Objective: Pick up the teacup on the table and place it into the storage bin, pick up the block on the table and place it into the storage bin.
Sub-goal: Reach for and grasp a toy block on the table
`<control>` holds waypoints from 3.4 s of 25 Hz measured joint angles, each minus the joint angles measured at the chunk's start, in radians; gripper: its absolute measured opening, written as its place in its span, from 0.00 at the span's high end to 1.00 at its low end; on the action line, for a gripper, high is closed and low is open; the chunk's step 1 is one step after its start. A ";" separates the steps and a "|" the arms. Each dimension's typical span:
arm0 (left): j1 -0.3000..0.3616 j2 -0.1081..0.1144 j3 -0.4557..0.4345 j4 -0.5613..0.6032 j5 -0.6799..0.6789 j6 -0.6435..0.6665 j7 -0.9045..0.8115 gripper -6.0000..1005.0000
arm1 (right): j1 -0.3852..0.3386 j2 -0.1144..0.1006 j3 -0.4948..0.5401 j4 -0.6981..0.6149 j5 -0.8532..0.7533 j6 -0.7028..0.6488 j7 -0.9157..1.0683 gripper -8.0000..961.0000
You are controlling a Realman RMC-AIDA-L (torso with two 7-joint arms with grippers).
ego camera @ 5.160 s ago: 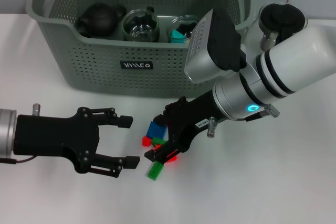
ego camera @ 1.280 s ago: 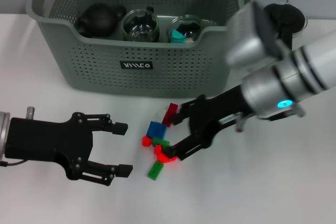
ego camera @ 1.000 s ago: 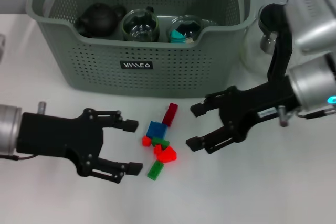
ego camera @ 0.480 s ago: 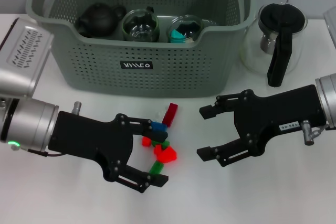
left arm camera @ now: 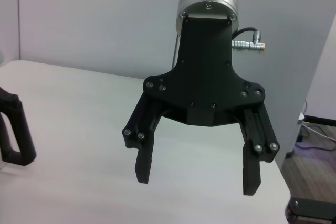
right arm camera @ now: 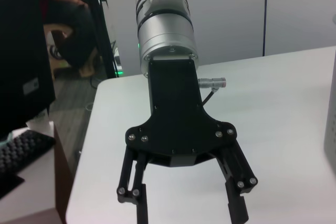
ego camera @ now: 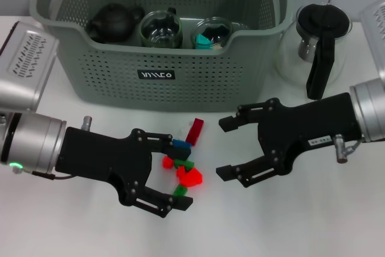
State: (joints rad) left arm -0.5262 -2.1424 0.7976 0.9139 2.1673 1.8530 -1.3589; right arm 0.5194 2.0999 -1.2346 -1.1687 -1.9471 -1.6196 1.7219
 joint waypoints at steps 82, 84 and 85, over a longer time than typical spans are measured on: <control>-0.061 -0.004 0.128 0.083 0.198 -0.128 -0.221 0.15 | -0.020 -0.052 0.197 0.273 -0.043 -0.163 -0.358 0.04; -0.063 -0.014 0.146 0.089 0.204 -0.132 -0.230 0.15 | -0.016 -0.052 0.199 0.273 -0.041 -0.163 -0.358 0.03; -0.063 -0.019 0.155 0.093 0.205 -0.133 -0.237 0.15 | -0.014 -0.051 0.199 0.273 -0.040 -0.163 -0.357 0.03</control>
State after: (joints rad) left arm -0.5893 -2.1611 0.9522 1.0073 2.3720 1.7201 -1.5955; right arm 0.5052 2.0491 -1.0354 -0.8959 -1.9874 -1.7826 1.3651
